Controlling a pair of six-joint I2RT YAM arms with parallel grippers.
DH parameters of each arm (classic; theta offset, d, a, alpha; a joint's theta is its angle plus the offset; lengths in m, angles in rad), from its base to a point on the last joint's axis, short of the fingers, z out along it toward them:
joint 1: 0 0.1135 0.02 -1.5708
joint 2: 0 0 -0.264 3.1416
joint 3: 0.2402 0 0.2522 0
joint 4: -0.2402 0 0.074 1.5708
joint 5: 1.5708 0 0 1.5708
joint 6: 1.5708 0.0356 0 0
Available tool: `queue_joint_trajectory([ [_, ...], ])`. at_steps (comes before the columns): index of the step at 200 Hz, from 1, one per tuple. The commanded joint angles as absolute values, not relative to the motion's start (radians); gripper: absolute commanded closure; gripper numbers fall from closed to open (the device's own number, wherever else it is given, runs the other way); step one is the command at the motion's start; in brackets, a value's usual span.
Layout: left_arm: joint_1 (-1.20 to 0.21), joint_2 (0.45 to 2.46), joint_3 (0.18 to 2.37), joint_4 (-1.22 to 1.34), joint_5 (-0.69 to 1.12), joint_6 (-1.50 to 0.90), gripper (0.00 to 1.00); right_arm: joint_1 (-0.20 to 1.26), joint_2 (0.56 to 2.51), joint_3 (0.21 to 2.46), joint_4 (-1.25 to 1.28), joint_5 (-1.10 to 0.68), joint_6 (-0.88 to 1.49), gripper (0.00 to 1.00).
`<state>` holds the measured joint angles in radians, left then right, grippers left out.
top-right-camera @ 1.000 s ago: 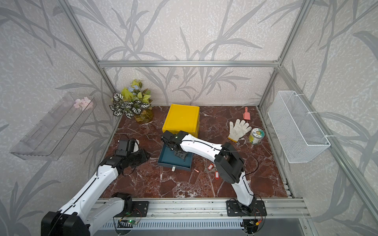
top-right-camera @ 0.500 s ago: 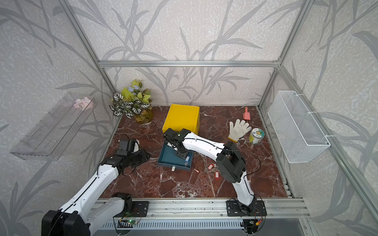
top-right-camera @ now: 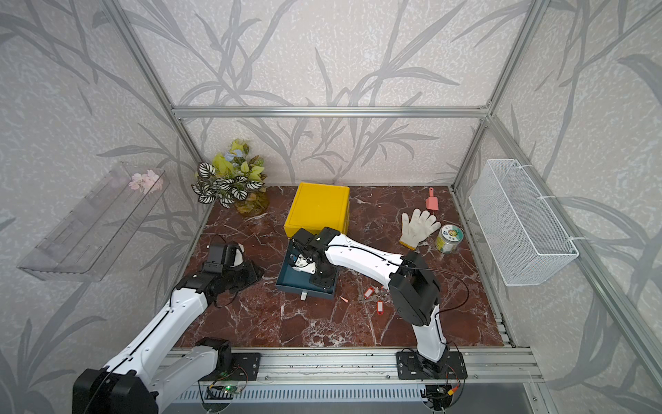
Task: Take the keys out of the drawer
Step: Pick up the key from the drawer.
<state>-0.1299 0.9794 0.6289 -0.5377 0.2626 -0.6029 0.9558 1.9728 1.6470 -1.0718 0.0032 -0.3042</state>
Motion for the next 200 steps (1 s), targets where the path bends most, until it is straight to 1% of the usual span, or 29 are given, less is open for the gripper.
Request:
queue_joint_trajectory([
  [1, -0.129, 0.98, 0.664, -0.54, 0.254, -0.59, 0.66, 0.966, 2.018, 1.664, -1.103, 0.037, -0.333, 0.57],
  [20, -0.129, 0.981, 0.671, -0.545, 0.25, -0.586, 0.66, 0.974, 2.038, 1.667, -1.096, 0.085, -0.343, 0.57],
  [69, -0.129, 0.987, 0.669, -0.537, 0.253, -0.588, 0.65, 0.976, 2.051, 1.66, -1.076, 0.318, -0.345, 0.57],
  [113, -0.129, 0.988, 0.672, -0.54, 0.251, -0.586, 0.65, 0.953, 2.056, 1.661, -1.078, 0.379, -0.327, 0.6],
  [135, -0.129, 0.986, 0.669, -0.54, 0.25, -0.587, 0.65, 0.946, 2.057, 1.663, -1.08, 0.377, -0.324, 0.64],
  [161, -0.129, 0.986, 0.669, -0.539, 0.25, -0.587, 0.65, 0.946, 2.065, 1.674, -1.094, 0.378, -0.324, 0.75],
  [200, -0.129, 0.982, 0.663, -0.538, 0.251, -0.588, 0.65, 0.945, 2.057, 1.679, -1.107, 0.364, -0.325, 0.81],
])
